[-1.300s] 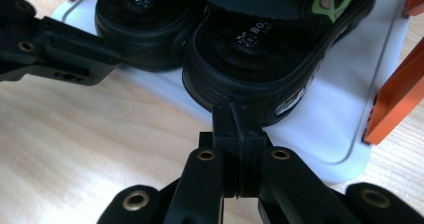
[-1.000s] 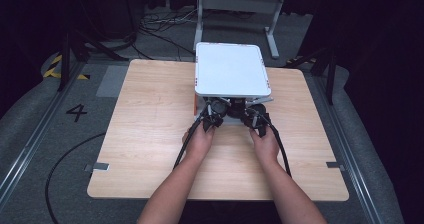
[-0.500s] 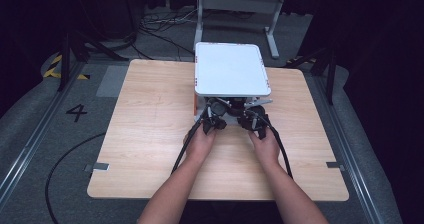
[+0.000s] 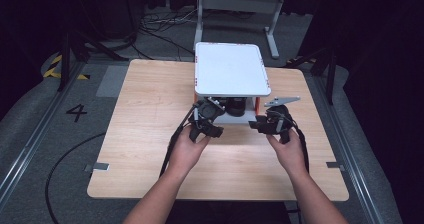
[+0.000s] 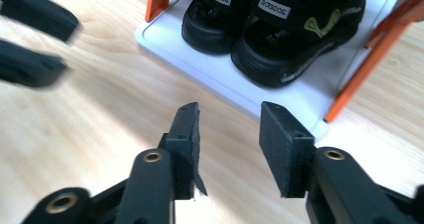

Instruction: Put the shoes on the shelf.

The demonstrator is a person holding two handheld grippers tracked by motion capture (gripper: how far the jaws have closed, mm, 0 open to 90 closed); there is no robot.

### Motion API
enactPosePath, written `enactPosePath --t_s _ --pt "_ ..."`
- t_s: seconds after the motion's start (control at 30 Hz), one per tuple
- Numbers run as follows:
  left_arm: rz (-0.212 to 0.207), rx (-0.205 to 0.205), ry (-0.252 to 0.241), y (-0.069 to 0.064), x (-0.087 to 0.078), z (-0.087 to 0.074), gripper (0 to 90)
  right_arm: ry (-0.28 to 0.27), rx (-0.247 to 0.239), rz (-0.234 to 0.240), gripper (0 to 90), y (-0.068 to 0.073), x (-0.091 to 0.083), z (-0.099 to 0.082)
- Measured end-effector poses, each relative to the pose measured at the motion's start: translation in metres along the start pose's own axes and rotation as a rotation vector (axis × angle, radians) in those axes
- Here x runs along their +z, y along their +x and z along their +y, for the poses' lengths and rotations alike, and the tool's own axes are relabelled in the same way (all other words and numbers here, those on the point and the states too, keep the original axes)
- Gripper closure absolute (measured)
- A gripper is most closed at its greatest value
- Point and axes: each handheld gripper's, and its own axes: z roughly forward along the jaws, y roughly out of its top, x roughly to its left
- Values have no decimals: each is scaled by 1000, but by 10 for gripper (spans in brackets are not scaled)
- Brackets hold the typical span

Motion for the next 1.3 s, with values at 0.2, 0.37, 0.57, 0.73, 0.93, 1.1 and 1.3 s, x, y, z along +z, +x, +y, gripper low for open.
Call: enactPosePath --t_s 0.2,0.37,0.57,0.73,0.93,1.1,1.3 --pt "5 24 6 5 -33 -14 438 -23 13 15 509 -7 -34 -7" --pt "71 18 49 17 -51 -34 380 -28 -9 20 428 -13 -60 -18" --pt "98 -12 49 40 -63 -66 369 -6 -25 -23 372 -33 -77 -39" --pt "108 -61 66 61 -76 -83 355 8 -58 -62 351 -51 -89 -56" --pt "150 -125 33 84 -81 -111 353 29 -51 -125 329 -64 -93 -72" --pt "125 -137 27 94 -72 -136 365 38 -64 -163 320 -66 -84 -86" --pt "191 -167 26 106 -56 -155 362 39 -70 -196 327 -73 -65 -107"
